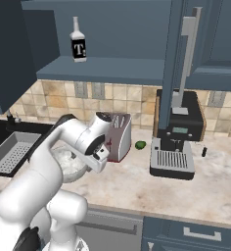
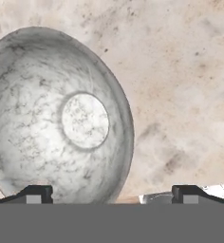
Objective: Pick the mug and place it in the sink. Pick the bowl and place it in the open cabinet and then close the cabinet.
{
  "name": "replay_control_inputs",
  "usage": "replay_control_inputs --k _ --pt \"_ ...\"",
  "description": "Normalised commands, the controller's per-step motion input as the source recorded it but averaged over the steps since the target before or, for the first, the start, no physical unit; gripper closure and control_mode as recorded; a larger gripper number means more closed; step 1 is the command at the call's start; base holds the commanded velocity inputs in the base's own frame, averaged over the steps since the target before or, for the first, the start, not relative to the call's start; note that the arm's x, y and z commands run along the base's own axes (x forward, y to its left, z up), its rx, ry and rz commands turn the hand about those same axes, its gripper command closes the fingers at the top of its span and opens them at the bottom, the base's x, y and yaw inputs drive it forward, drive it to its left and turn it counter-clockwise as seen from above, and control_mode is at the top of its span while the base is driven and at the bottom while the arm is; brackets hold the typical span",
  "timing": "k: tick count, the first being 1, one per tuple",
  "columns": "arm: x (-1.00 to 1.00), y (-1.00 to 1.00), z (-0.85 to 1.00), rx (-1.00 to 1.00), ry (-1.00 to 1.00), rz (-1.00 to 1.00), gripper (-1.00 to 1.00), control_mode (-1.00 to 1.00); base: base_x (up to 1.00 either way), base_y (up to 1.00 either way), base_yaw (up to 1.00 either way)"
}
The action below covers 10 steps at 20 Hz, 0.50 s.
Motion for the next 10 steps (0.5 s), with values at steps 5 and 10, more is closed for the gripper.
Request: replay_control_inputs --k 5,10 --pt "0.24 0.00 -0.20 0.00 0.02 0.00 -1.00 -1.00 0.00 0.00 0.00" --pt "0.19 0.00 -0.19 0.00 0.01 0.00 -1.00 -1.00 0.00 0.00 0.00"
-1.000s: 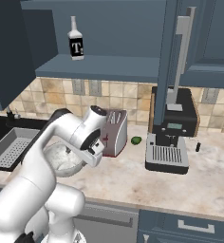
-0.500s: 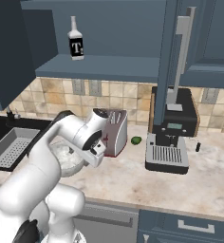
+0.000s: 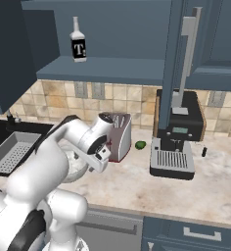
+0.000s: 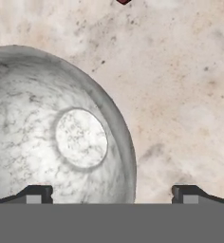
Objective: Pick the mug and place it in the sink. Pick the bowl and place it in the open cabinet and then close the cabinet.
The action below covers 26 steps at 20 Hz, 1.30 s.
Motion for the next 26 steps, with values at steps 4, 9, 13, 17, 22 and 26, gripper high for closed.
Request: replay_control_inputs --k 4,9,13,17,22,26 --pt "0.12 0.00 -0.22 0.00 0.01 0.00 -1.00 -1.00 0.00 0.00 0.00" --pt "0.00 0.01 -0.21 0.00 0.00 0.00 -1.00 -1.00 0.00 0.00 0.00" --pt "0.00 0.03 -0.23 0.00 0.00 0.00 -1.00 -1.00 0.00 0.00 0.00" --pt "0.01 0.06 -0.19 0.00 0.00 0.00 -1.00 -1.00 0.00 0.00 0.00" --pt "0.02 0.11 -0.16 0.00 0.00 0.00 -1.00 -1.00 0.00 0.00 0.00" --pt "0.00 0.12 -0.09 0.00 0.00 0.00 1.00 -1.00 0.00 0.00 0.00"
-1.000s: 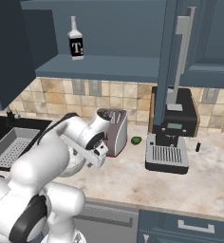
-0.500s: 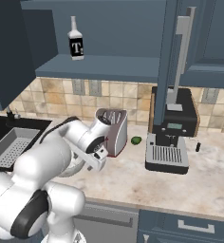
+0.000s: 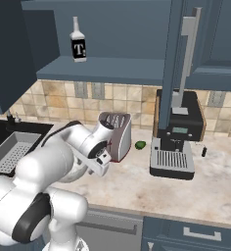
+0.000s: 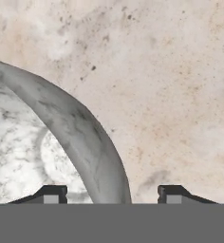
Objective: Pick the mug and place it in the sink. Pick the bowl and place it in the open cabinet and then close the cabinet.
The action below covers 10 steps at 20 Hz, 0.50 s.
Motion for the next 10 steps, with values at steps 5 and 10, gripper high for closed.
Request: replay_control_inputs --k 5,10 --pt "-0.11 0.00 0.00 -0.01 -0.09 0.00 1.00 -1.00 0.00 0.00 0.00" --pt "-0.49 0.00 0.08 0.00 -0.24 0.00 1.00 -1.00 0.00 0.00 0.00"
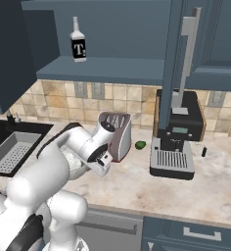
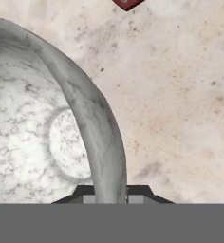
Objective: Pick the mug and place it in the sink. Pick the bowl and place it in the open cabinet and then close the cabinet.
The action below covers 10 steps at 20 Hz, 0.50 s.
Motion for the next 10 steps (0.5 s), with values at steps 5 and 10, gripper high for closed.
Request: replay_control_inputs --k 5,10 --pt "-0.61 0.00 0.44 0.00 -0.17 0.00 1.00 -1.00 0.00 0.00 0.00" --pt "-0.64 0.00 0.84 0.00 -0.12 -0.06 1.00 -1.00 0.00 0.00 0.00"
